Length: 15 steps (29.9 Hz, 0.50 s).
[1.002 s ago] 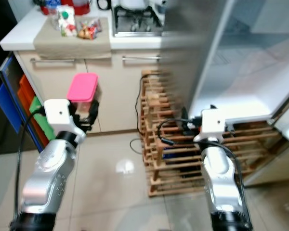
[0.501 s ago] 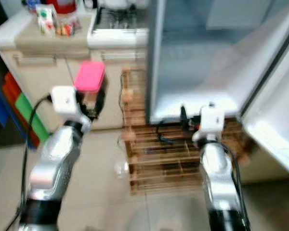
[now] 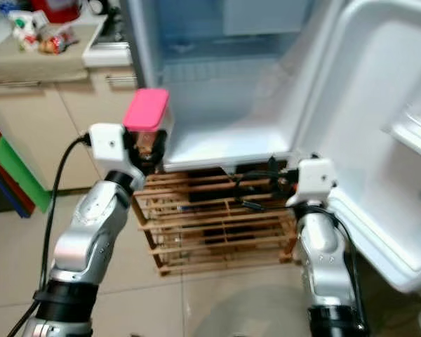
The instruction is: Restocking fridge
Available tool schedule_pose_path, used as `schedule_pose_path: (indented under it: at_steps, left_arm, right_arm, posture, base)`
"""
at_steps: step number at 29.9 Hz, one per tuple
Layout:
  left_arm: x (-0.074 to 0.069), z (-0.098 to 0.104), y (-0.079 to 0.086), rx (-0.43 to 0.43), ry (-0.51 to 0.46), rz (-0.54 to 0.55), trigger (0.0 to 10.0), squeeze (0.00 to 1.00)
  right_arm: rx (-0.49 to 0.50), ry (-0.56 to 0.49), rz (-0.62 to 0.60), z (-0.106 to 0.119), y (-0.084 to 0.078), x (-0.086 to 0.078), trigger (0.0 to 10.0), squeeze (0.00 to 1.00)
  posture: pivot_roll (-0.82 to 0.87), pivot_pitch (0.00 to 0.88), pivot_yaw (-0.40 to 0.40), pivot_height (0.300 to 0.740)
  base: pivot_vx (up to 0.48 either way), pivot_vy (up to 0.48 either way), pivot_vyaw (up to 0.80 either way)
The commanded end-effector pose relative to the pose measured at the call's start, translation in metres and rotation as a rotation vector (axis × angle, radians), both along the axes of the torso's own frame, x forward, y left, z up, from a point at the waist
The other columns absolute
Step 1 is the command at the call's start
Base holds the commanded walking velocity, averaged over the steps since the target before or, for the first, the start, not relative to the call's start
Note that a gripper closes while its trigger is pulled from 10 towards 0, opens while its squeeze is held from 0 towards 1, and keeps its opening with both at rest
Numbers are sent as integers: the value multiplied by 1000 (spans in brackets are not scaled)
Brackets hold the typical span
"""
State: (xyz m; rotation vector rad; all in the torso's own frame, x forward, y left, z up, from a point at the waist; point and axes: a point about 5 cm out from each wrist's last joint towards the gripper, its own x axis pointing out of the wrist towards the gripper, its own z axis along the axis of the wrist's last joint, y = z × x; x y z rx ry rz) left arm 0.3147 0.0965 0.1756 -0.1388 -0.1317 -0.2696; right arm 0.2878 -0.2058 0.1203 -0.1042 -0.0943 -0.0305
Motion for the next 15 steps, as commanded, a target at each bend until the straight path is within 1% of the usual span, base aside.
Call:
schedule_pose_path:
  at_steps: [1,8,9,10,11,12,13,14,15]
  left_arm:
    - [1,-3,7,14,9,23,10000,0]
    - [2,-4,6,2,11,20,10000,0]
    - [3,-4,6,-5,13,20,10000,0]
    - [3,-4,5,-9,15,21,10000,0]
    - [3,-4,5,-9,15,21,10000,0]
    - [4,-5,5,-15,19,21,10000,0]
    - [4,-6,5,-16,21,21,10000,0]
    - [4,-6,5,-16,21,21,10000,0]
    - [4,-6,5,-18,23,20,10000,0]
  right_arm:
    - [20,-23,25,6,7,3,10000,0]
    - [13,-31,13,8,3,2,10000,0]
    - [-6,-22,-55,8,-8,1,10000,0]
    - [-11,-19,-81,7,-12,1,10000,0]
    - [-11,-19,-81,7,-12,1,10000,0]
    - [-21,-12,-119,7,-20,1,10000,0]
    - [-24,-10,-135,6,-23,1,10000,0]
    - [-24,-10,-135,6,-23,1,10000,0]
    - [-28,-5,-157,6,-29,2,10000,0]
  posture:
    - [-138,0,45,740]
    - [-141,0,46,740]
    - [-142,0,45,740]
    - [-142,0,45,740]
    - [-142,0,45,740]
    - [-142,0,45,740]
    - [-142,0,45,740]
    - [-142,0,45,740]
    - [-144,0,45,740]
  base:
    - [0,0,0]
    - [0,0,0]
    - [0,0,0]
    - [0,0,0]
    - [0,0,0]
    - [0,0,0]
    - [0,0,0]
    - [0,0,0]
    - [0,0,0]
